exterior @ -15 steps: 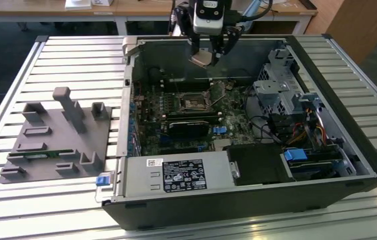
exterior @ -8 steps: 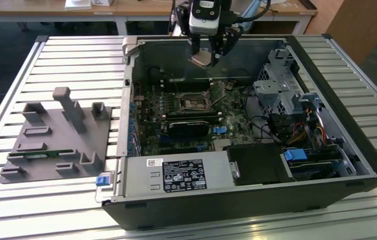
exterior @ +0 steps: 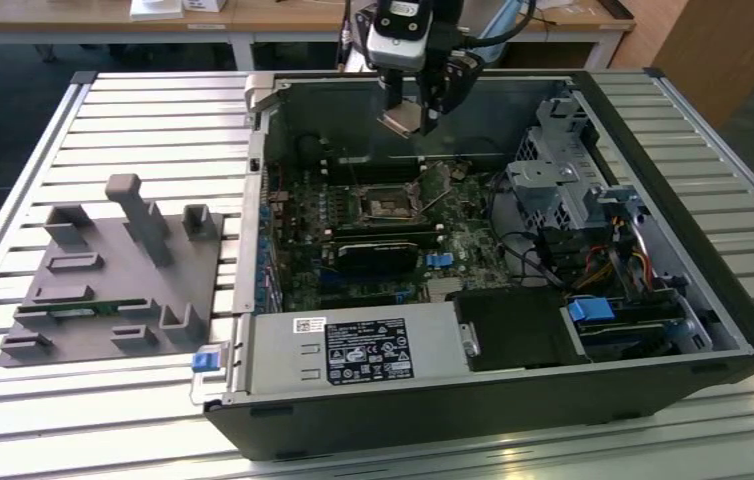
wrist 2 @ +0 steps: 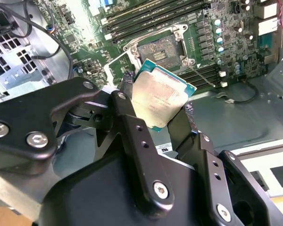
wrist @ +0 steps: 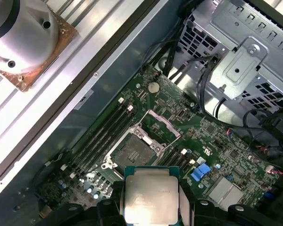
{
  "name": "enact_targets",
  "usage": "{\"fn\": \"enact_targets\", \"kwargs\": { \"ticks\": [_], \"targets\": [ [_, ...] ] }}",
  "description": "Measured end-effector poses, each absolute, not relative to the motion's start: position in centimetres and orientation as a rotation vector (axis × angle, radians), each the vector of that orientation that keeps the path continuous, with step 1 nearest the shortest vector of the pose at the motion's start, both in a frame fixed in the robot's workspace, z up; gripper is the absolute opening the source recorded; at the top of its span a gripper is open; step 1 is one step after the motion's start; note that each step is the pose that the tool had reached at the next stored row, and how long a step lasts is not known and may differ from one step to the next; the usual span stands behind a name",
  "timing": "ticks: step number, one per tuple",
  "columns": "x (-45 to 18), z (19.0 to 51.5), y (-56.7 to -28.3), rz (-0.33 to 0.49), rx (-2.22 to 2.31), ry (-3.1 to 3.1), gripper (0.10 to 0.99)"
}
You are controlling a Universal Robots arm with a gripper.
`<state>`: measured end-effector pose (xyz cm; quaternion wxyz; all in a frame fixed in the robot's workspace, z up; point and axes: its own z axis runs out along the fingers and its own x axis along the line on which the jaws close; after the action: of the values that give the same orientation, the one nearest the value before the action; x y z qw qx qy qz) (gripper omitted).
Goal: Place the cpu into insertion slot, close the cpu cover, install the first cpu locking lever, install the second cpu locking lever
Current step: 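Place the cpu into insertion slot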
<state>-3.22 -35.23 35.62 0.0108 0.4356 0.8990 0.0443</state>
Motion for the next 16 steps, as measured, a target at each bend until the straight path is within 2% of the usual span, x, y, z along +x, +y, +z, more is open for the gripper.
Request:
{"fn": "enact_targets", "kwargs": {
  "ticks": [16],
  "targets": [
    [-3.25, 35.56, -35.23, 0.136, 1.493, 2.731, 0.541]
  ]
}}
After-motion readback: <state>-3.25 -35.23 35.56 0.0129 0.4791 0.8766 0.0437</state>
